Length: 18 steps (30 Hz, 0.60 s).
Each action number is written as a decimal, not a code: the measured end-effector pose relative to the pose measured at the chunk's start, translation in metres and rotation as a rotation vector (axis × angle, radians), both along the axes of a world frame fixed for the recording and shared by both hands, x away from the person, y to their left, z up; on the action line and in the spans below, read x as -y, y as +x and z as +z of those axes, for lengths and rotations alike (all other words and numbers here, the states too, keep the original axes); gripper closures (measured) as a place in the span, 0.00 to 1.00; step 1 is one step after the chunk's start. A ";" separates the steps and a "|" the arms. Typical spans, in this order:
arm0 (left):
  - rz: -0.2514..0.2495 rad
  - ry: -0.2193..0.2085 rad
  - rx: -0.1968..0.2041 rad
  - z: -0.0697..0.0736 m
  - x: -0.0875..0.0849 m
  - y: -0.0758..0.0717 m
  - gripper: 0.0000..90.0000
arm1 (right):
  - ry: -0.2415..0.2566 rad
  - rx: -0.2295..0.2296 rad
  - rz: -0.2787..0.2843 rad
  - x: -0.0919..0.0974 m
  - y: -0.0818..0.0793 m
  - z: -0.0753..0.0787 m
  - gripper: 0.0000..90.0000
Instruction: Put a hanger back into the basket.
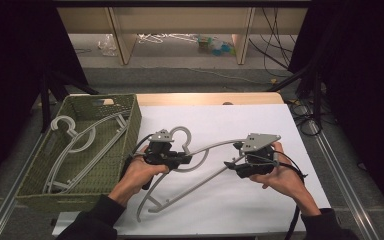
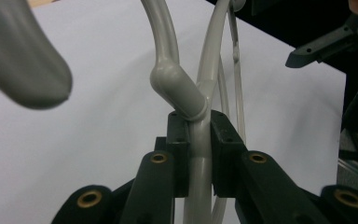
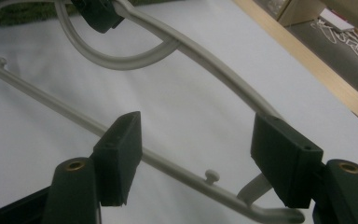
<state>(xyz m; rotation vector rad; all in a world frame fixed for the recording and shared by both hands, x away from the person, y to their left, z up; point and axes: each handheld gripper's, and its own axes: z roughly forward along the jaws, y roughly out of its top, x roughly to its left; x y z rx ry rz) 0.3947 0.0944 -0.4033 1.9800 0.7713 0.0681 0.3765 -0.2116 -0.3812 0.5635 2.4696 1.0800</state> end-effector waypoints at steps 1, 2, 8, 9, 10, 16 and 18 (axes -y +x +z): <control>0.011 -0.024 -0.009 0.002 -0.003 0.000 0.89 | 0.031 0.002 -0.014 0.001 -0.002 0.000 0.38; 0.011 -0.024 -0.009 0.002 -0.003 0.000 0.89 | 0.031 0.002 -0.014 0.001 -0.002 0.000 0.38; 0.060 -0.060 -0.017 0.013 -0.008 -0.007 0.89 | 0.077 0.007 -0.029 0.009 -0.015 -0.002 0.38; 0.064 -0.066 -0.019 0.016 -0.010 -0.008 0.89 | 0.096 0.004 -0.026 0.011 -0.017 -0.003 0.38; 0.067 -0.072 -0.019 0.019 -0.011 -0.010 0.89 | 0.119 0.002 -0.029 0.013 -0.020 -0.004 0.38; 0.089 -0.118 0.012 0.040 -0.026 -0.020 0.89 | 0.172 -0.028 -0.049 0.022 -0.031 -0.012 0.37; 0.090 -0.135 0.018 0.048 -0.031 -0.023 0.89 | 0.184 -0.037 -0.053 0.023 -0.033 -0.014 0.37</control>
